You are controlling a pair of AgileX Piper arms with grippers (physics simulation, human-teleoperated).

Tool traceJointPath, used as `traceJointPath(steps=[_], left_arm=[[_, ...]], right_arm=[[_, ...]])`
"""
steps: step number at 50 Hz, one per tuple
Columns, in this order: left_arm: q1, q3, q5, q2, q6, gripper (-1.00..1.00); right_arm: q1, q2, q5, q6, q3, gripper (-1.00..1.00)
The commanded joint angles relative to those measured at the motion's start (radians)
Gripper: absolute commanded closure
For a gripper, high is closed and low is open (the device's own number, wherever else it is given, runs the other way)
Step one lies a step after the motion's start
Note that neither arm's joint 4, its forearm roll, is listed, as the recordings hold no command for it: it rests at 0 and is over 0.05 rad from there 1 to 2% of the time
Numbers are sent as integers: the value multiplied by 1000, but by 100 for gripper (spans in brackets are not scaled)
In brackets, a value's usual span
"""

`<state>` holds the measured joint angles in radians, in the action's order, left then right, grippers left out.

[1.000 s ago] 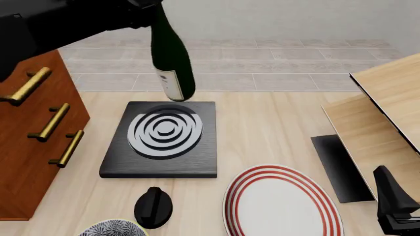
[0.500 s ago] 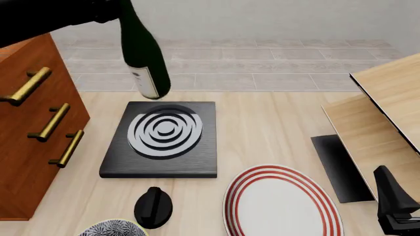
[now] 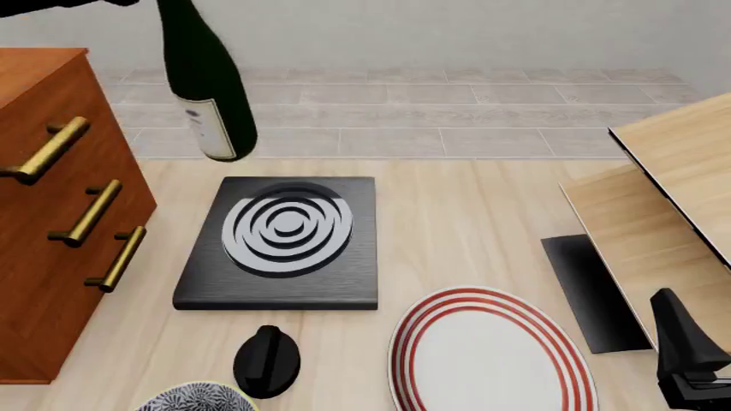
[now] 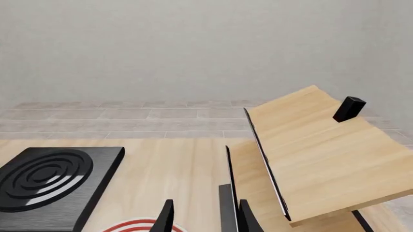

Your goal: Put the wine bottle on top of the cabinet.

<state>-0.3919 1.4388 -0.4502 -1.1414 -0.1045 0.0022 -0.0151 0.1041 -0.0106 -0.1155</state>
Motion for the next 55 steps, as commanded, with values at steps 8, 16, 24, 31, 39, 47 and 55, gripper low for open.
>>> traceJointPath(steps=[8,16,24,31,39,47,55], left_arm=[[73,133,-126,-18,-41,100],[122,203,-166,-38,-22,100],[170,258,-202,-60,-44,100],[232,337,-243,-95,-65,100],[260,428,-279,-129,-67,100],[293,452,-287,-135,-70,100],[346,516,-316,-160,-74,100]], right_arm=[[0,0,0,0,0,-100],[0,0,0,0,0,-100],[-2,0,0,1,0,-100],[-1,-5,0,5,0,-100],[-2,-2,1,11,-1,-100],[-1,-2,1,12,-1,-100],[-1,-2,1,12,-1,-100]])
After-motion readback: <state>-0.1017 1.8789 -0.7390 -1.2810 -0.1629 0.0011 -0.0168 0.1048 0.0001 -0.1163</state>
